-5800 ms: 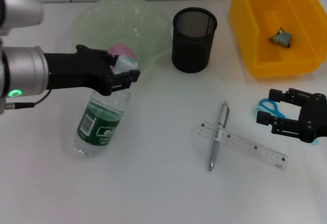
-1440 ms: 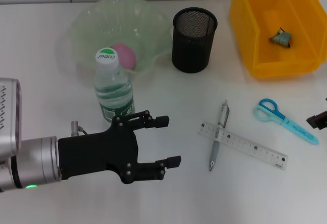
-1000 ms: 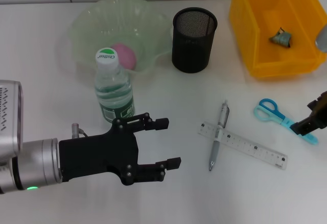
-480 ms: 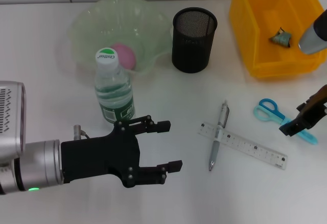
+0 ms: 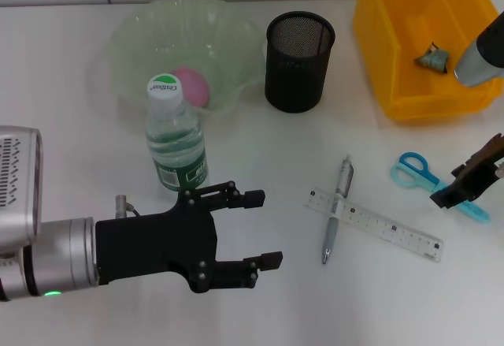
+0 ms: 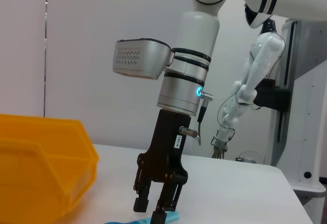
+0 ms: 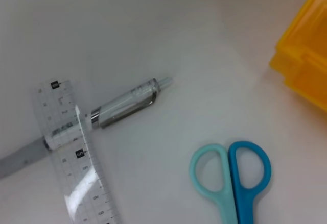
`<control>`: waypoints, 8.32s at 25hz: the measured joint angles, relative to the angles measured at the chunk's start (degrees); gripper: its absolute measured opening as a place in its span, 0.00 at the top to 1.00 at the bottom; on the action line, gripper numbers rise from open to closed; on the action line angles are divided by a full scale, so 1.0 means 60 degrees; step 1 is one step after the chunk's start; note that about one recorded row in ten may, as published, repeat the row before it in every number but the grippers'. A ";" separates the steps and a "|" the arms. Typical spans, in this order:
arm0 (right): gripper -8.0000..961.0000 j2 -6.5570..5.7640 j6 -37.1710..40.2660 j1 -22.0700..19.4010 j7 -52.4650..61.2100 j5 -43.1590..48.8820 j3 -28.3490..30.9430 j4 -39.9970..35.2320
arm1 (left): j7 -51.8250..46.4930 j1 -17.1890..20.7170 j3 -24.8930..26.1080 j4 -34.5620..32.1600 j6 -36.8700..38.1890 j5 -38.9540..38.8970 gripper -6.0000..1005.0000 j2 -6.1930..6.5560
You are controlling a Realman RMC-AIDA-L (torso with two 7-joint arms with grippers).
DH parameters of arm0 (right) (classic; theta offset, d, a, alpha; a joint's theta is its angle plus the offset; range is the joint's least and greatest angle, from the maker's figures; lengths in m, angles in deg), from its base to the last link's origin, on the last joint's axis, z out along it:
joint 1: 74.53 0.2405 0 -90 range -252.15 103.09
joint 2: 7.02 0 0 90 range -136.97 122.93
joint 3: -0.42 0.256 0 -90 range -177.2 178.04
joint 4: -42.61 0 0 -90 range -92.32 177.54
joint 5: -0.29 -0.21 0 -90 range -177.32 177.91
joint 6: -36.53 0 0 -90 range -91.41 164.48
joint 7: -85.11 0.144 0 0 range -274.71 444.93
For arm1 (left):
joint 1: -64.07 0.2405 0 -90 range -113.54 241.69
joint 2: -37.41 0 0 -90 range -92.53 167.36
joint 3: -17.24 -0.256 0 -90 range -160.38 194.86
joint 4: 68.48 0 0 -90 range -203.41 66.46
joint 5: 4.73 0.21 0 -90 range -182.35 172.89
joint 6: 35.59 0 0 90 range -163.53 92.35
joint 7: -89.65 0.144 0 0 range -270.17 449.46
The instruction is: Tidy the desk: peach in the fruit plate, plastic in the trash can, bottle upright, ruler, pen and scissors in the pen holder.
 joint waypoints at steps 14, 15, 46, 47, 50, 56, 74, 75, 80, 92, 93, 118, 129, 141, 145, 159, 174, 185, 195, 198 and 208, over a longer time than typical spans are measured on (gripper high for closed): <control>0.53 -0.0010 -0.0193 0.0020 -0.0060 0.0000 -0.0010 0.0235 | -0.0026 -0.0039 -0.0002 -0.0001 0.0005 -0.0001 0.22 0.0000; 0.53 -0.0010 -0.0199 0.0020 -0.0062 0.0000 -0.0029 0.0237 | -0.0026 -0.0049 -0.0002 0.0000 0.0008 -0.0001 0.22 0.0000; 0.78 -0.0020 -0.0367 0.0005 -0.0095 -0.0208 0.0002 0.0311 | -0.0026 -0.0081 -0.0001 0.0080 0.0030 -0.0001 0.22 -0.0001; 0.78 -0.0020 -0.0289 -0.0056 -0.0096 -0.0330 0.0018 0.0097 | -0.0026 -0.0084 -0.0001 0.0081 0.0036 -0.0002 0.22 -0.0001; 0.77 -0.0048 0.0067 -0.0258 -0.0101 -0.0922 0.0202 -0.0705 | -0.0027 -0.0087 -0.0001 0.0087 0.0064 -0.0002 0.22 -0.0001; 0.76 -0.0044 0.0453 -0.0730 -0.0525 -0.2871 0.1576 -0.2319 | -0.0027 -0.0091 -0.0001 0.0112 0.0086 -0.0002 0.22 -0.0001; 0.72 -0.0042 -0.2813 -0.0020 -1.1122 -1.4376 0.2885 0.5801 | 0.0039 -0.0124 -0.0001 0.0147 0.0064 0.0000 0.22 -0.0014; 0.72 -0.0044 -0.2891 0.0186 -1.1367 -1.4565 0.2884 0.6227 | 0.0040 -0.0127 -0.0001 0.0147 0.0068 0.0000 0.22 -0.0017; 0.71 -0.0009 -0.3767 0.1072 -1.2217 -1.4723 0.2808 0.7453 | 0.0064 -0.0137 -0.0002 0.0146 0.0061 -0.0001 0.22 -0.0031; 0.69 0.0035 -0.4617 0.1784 -1.3054 -1.4709 0.2728 0.8909 | 0.0077 -0.0060 -0.0040 0.0145 0.0039 -0.0001 0.22 -0.0016; 0.69 0.0036 -0.4620 0.1784 -1.3142 -1.4709 0.2723 0.9001 | 0.0077 -0.0060 -0.0055 0.0146 0.0033 -0.0001 0.22 -0.0016; 0.52 0.0028 -0.3696 0.1011 -1.2792 -1.4897 0.2102 0.8257 | 0.0194 -0.0113 -0.0089 0.0366 0.0043 -0.0001 0.22 -0.0031; 0.28 -0.0046 -0.1358 -0.1284 -0.4019 -0.9733 0.2374 0.0556 | 0.0106 0.0021 -0.0082 0.0366 0.0178 -0.0001 0.22 0.0007; 0.14 -0.0297 0.2765 0.1029 -0.1666 -0.3179 0.2296 -0.1447 | 0.0037 0.0083 -0.0104 0.0381 0.0329 -0.0001 0.22 0.0035; 0.14 -0.0025 0.1926 0.1124 -0.1834 -0.2621 0.0549 -0.1105 | -0.0445 0.0008 0.0004 0.0307 0.0435 0.0461 0.22 0.0050; 0.14 0.0036 -0.0050 0.1740 -0.1651 -0.2726 -0.0880 0.1128 | -0.0542 0.0000 0.0116 0.0269 0.0588 0.0516 0.22 0.0088; 0.14 0.0063 -0.1095 0.1940 -0.1334 -0.2927 -0.2376 0.1936 | -0.0538 -0.0004 0.0116 0.0322 0.0532 0.0511 0.22 0.0086; 0.15 0.0072 -0.1738 0.2045 -0.0913 -0.3010 -0.3114 0.2177 | -0.0538 -0.0019 0.0116 0.0341 0.0530 0.0512 0.22 0.0080; 0.15 0.0079 -0.1812 0.2151 -0.0727 -0.3077 -0.3277 0.2304 | -0.0538 -0.0011 0.0116 0.0352 0.0517 0.0512 0.22 0.0072; 0.24 0.0079 -0.1817 0.2154 -0.0723 -0.3079 -0.3279 0.2334 | -0.0538 -0.0002 0.0116 0.0352 0.0510 0.0512 0.22 0.0072; 0.40 0.0079 -0.1873 0.2216 -0.0705 -0.3071 -0.3281 0.2512 | -0.0538 -0.0009 0.0116 0.0351 0.0498 0.0512 0.22 0.0072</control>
